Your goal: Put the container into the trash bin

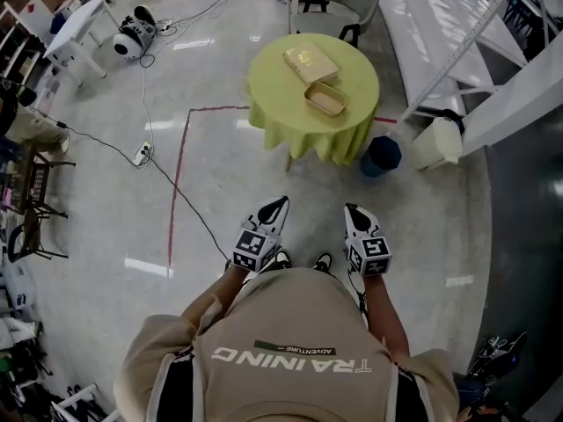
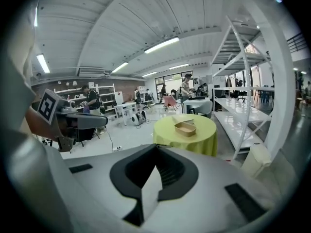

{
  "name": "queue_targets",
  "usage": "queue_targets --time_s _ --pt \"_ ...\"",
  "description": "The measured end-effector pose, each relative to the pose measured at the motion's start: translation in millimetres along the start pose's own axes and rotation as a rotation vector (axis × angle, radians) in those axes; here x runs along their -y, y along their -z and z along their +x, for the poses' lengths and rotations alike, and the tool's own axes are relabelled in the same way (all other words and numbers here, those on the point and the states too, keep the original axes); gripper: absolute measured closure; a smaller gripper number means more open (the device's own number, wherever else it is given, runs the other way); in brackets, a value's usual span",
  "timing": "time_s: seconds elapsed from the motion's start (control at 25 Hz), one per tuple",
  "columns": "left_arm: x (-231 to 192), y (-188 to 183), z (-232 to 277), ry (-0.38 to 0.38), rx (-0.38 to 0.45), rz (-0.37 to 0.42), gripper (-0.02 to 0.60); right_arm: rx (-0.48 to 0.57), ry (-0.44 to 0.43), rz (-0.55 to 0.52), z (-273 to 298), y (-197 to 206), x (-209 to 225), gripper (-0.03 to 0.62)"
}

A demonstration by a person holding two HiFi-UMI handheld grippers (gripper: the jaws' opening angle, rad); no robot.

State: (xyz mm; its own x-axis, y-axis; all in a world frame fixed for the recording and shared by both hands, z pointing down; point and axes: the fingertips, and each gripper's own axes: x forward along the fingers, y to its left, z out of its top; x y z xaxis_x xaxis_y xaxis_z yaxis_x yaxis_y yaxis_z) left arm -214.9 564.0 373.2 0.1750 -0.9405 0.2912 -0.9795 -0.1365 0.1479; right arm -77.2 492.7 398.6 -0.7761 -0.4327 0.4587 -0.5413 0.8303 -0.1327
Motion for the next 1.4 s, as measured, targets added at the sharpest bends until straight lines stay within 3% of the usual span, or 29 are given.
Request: queue_targets --time_s 0.48,0.76,0.96,1.4 --pt "-48.1 18.8 8.9 0.021 -0.018 -0.091 0.580 -0.049 0.000 0.037 39.7 0.6 -19.5 0.591" --pt "-61.4 7.6 41.4 0.008 -0.021 -0.127 0.580 -0.061 -0.029 0.083 65.2 0.8 9.4 0.591" --pt "-71.2 -2.7 83.9 -0.022 -0.037 -0.103 0.580 -0.040 -0.050 0.069 97.5 -16.0 49.8 0.591" --pt "-96.0 -61.7 173.8 -0.115 -0.026 -0.076 0.580 -0.014 -0.096 -0.092 147.8 -91.3 136.7 0.592"
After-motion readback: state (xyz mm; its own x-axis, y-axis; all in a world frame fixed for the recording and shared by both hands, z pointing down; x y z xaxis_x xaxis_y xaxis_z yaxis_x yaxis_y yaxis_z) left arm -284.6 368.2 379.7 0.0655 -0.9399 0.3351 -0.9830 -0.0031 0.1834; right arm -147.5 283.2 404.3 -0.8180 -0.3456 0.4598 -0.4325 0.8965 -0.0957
